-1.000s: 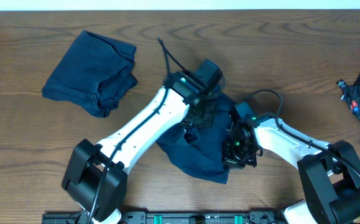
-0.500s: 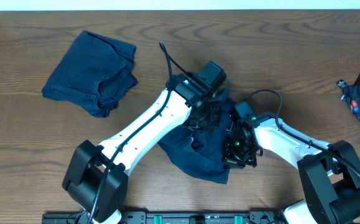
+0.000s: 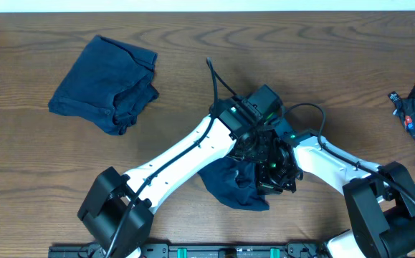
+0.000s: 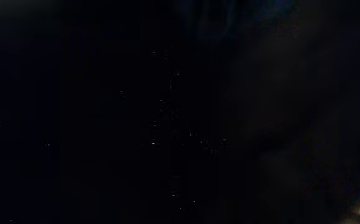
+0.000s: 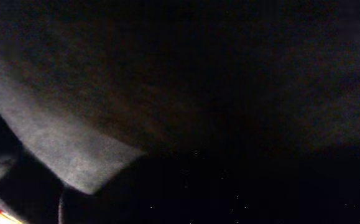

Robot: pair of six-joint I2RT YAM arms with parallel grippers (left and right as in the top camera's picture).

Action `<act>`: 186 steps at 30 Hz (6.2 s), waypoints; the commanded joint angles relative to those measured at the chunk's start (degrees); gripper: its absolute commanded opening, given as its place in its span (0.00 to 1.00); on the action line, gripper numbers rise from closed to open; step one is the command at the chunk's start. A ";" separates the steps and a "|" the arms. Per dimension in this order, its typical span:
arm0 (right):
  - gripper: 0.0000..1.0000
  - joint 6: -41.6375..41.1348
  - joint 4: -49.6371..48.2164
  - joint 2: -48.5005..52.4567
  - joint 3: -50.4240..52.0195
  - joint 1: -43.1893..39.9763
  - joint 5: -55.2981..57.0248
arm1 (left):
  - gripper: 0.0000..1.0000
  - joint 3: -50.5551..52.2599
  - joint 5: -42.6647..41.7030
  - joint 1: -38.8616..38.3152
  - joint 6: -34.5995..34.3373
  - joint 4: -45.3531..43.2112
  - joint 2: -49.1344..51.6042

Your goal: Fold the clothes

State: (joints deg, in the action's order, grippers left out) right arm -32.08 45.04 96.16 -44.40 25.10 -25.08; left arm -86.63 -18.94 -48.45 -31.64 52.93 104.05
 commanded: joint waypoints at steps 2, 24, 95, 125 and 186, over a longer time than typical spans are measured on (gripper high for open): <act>0.01 -0.22 -0.20 2.32 2.14 0.72 5.25 | 0.43 0.17 0.76 -0.11 -0.37 0.09 -0.39; 0.29 17.16 7.80 -22.80 -2.73 -21.51 -0.48 | 0.56 -1.40 3.98 7.87 8.15 8.92 -3.28; 0.01 7.50 7.17 -16.13 8.13 -21.92 0.83 | 0.72 21.59 3.10 11.06 15.37 -13.33 -2.89; 0.01 -0.59 13.40 -15.91 3.21 -22.80 27.19 | 0.82 23.65 -18.05 6.95 15.50 -26.25 -2.75; 0.01 -1.53 -39.80 11.06 1.99 -25.46 3.41 | 0.53 23.28 -15.15 7.69 20.85 -25.27 2.05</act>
State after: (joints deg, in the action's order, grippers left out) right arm -31.70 3.90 101.27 -44.10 -0.69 -24.67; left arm -62.81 -35.09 -42.09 -10.26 26.83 106.04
